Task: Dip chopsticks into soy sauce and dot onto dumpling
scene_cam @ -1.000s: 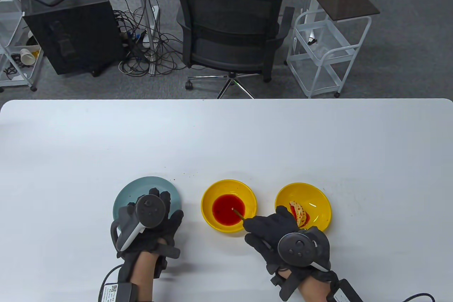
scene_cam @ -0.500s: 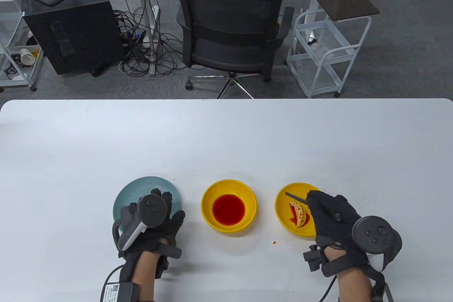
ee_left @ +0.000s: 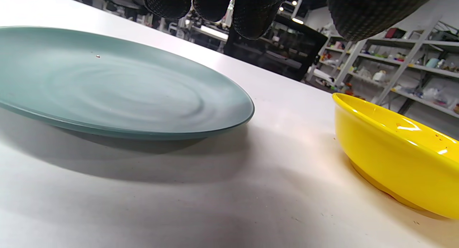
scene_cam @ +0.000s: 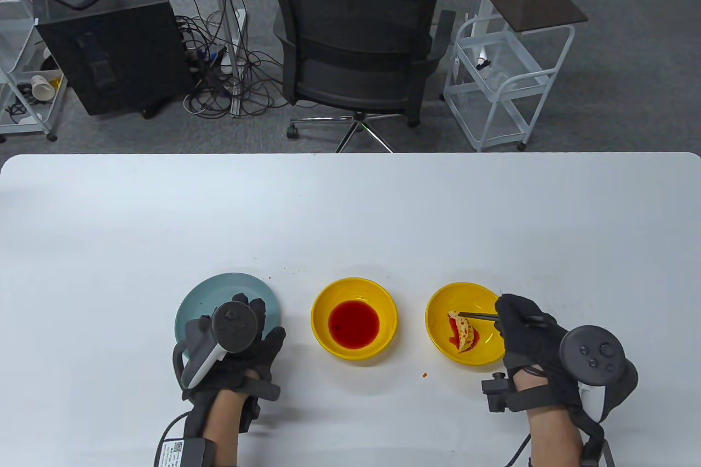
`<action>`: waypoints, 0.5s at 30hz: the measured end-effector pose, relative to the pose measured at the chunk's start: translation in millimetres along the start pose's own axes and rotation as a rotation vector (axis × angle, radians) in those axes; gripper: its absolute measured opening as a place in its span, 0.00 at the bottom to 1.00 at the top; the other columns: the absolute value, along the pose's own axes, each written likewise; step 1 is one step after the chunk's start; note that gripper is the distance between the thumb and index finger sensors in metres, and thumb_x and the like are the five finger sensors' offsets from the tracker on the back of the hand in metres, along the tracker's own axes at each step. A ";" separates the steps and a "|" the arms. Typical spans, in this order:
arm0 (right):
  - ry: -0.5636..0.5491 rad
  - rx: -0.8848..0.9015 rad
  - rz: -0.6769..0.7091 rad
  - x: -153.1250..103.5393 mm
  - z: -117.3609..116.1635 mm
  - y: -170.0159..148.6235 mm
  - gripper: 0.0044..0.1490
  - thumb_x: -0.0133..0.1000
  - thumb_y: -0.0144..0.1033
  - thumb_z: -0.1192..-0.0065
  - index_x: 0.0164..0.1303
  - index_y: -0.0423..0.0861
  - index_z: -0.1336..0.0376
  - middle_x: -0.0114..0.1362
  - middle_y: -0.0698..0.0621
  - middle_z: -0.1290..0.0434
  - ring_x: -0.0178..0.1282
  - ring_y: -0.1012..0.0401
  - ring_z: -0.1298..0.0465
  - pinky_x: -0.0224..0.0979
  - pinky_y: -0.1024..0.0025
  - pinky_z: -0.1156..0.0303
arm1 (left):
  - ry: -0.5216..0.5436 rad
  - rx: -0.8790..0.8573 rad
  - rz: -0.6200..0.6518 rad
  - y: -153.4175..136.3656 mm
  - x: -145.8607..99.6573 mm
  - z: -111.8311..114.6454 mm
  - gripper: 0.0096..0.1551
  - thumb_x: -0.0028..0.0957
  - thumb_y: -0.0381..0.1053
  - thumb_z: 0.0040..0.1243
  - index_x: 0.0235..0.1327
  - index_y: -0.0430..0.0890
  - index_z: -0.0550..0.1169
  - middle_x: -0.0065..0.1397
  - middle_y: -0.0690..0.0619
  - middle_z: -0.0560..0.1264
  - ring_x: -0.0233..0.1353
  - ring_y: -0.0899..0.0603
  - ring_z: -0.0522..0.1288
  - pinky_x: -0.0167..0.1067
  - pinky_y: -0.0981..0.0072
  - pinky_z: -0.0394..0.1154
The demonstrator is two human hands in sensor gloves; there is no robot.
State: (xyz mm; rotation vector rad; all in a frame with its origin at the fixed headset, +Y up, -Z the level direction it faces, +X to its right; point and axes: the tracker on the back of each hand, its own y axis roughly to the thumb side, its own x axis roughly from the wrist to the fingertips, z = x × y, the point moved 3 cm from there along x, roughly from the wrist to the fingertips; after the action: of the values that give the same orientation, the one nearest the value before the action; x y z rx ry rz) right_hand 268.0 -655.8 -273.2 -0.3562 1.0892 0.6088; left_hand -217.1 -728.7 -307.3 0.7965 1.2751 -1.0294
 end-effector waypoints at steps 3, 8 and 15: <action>0.006 -0.013 -0.015 1.4 -1.2 -3.2 0.32 0.47 0.54 0.34 0.46 0.42 0.22 0.44 0.39 0.11 0.37 0.43 0.11 0.69 0.31 0.33 | -0.005 0.002 -0.003 0.0 0.8 0.6 0.47 0.51 0.71 0.55 0.80 0.48 0.65 0.86 0.47 0.54 0.82 0.29 0.58 0.72 0.24 0.48; 0.015 -0.030 -0.011 0.7 -1.6 -1.8 0.32 0.48 0.54 0.34 0.46 0.41 0.21 0.44 0.38 0.11 0.36 0.43 0.11 0.69 0.30 0.33 | -0.012 0.001 -0.007 -0.6 0.3 0.9 0.47 0.51 0.71 0.55 0.80 0.48 0.65 0.86 0.46 0.54 0.82 0.29 0.58 0.72 0.24 0.48; 0.022 -0.052 -0.007 -0.7 1.4 0.6 0.32 0.49 0.54 0.35 0.45 0.40 0.21 0.43 0.38 0.11 0.36 0.43 0.12 0.69 0.30 0.33 | -0.017 0.004 -0.010 -1.4 -0.1 0.7 0.47 0.51 0.71 0.55 0.80 0.48 0.65 0.86 0.46 0.54 0.82 0.29 0.58 0.72 0.24 0.48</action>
State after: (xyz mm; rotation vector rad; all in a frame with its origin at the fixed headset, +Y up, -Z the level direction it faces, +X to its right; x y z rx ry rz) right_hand 268.3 -654.7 -271.9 -0.4122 1.0941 0.6285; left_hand -218.1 -729.9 -306.9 0.7840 1.2640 -1.0449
